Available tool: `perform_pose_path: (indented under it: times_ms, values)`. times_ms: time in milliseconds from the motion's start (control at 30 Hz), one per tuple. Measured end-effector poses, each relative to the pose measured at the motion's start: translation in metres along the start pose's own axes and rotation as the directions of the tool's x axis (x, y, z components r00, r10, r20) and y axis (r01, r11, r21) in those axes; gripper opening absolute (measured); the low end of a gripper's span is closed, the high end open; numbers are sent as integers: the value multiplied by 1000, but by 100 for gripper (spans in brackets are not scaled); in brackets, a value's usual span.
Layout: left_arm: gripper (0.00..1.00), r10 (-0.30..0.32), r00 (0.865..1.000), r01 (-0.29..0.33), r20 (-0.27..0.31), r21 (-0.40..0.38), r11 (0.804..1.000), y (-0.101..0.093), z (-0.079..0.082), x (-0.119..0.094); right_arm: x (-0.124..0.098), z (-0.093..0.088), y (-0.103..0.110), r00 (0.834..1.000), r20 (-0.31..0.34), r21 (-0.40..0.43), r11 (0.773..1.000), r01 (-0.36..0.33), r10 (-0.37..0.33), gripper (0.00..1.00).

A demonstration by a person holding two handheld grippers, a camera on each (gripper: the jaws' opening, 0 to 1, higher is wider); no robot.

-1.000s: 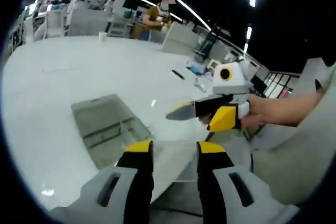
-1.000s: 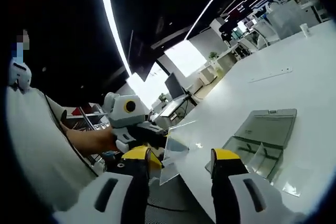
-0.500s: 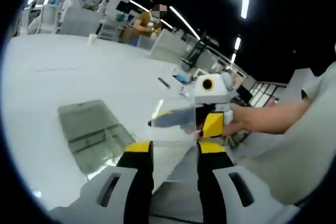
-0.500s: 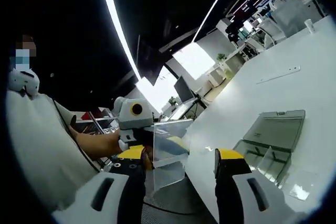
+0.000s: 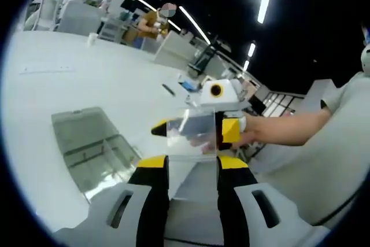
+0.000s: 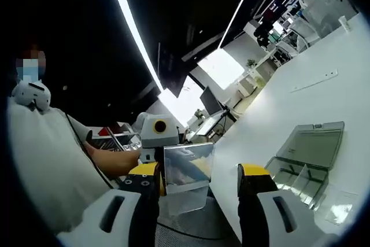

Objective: Insert the divider into the dual guide fixture by aligning both edges with the guide slots and pushing it downward to the bottom, including one-sided entry, uneven engagement, binding, and posture correction.

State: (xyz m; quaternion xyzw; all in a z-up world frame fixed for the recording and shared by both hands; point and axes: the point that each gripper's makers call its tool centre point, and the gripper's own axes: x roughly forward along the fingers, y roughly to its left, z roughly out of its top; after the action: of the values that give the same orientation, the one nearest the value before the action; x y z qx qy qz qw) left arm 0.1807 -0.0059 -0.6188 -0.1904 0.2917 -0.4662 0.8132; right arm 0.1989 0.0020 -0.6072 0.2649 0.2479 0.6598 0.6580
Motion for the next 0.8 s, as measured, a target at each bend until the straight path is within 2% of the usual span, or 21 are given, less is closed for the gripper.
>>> perform_pose_path:
  times_ms: [433,800]
  values:
    - [29,-40,999,40,-1,-23,999,-2,-1,3,4,1,9,998,0,2,998,-61,61,41]
    - [29,-94,995,96,29,-70,993,-3,2,2,3,6,13,995,20,3,995,-101,100,33]
